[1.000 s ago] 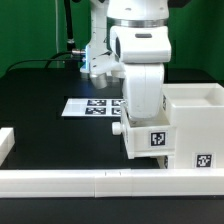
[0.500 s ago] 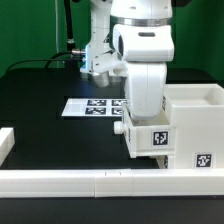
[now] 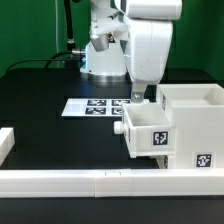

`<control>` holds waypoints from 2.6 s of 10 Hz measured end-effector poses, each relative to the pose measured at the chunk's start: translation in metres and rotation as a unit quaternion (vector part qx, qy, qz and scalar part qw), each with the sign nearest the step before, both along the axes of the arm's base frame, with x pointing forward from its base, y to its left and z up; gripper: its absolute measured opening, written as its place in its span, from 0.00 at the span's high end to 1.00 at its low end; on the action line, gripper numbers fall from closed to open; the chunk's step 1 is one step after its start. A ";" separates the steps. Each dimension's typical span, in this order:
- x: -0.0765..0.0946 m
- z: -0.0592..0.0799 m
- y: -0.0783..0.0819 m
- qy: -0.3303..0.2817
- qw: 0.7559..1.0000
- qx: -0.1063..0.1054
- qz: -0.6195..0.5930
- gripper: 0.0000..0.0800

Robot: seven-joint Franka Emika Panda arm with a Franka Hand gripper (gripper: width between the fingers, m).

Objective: Assemble drawer

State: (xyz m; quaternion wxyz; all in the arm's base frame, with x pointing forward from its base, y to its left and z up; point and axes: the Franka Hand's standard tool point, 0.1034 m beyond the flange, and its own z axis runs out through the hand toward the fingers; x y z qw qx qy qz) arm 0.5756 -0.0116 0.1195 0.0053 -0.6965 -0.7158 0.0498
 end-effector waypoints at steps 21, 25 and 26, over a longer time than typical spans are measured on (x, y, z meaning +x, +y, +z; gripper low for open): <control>0.039 -0.038 0.039 0.019 0.990 0.130 -0.048 0.19; 0.037 -0.037 0.018 0.025 0.990 0.131 -0.042 0.19; 0.036 -0.034 0.007 0.025 0.990 0.132 -0.032 0.19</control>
Offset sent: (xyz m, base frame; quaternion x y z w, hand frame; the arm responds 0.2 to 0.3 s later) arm 0.0000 0.0000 0.0000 0.0000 0.0650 0.0000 0.9979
